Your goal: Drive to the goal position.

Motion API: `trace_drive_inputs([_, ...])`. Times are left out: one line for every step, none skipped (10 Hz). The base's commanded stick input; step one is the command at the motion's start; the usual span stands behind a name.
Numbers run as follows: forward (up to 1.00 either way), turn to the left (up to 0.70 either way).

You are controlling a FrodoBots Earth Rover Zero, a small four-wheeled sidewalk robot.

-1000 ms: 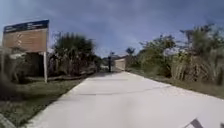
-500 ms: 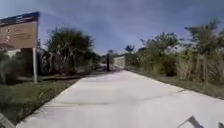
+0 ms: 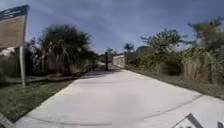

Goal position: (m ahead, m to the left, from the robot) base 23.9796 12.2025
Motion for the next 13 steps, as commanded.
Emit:
trace_drive_inputs([0.85, 0.0])
trace_drive_inputs([0.85, 0.0])
trace_drive_inputs([0.85, 0.0])
trace_drive_inputs([0.85, 0.0])
trace_drive_inputs([0.85, 0.0])
trace_drive_inputs([0.85, 0.0])
trace_drive_inputs([0.85, 0.0])
trace_drive_inputs([0.85, 0.0])
trace_drive_inputs([0.85, 0.0])
trace_drive_inputs([0.85, 0.0])
trace_drive_inputs([0.85, 0.34])
trace_drive_inputs([0.85, 0.34])
trace_drive_inputs([0.85, 0.34])
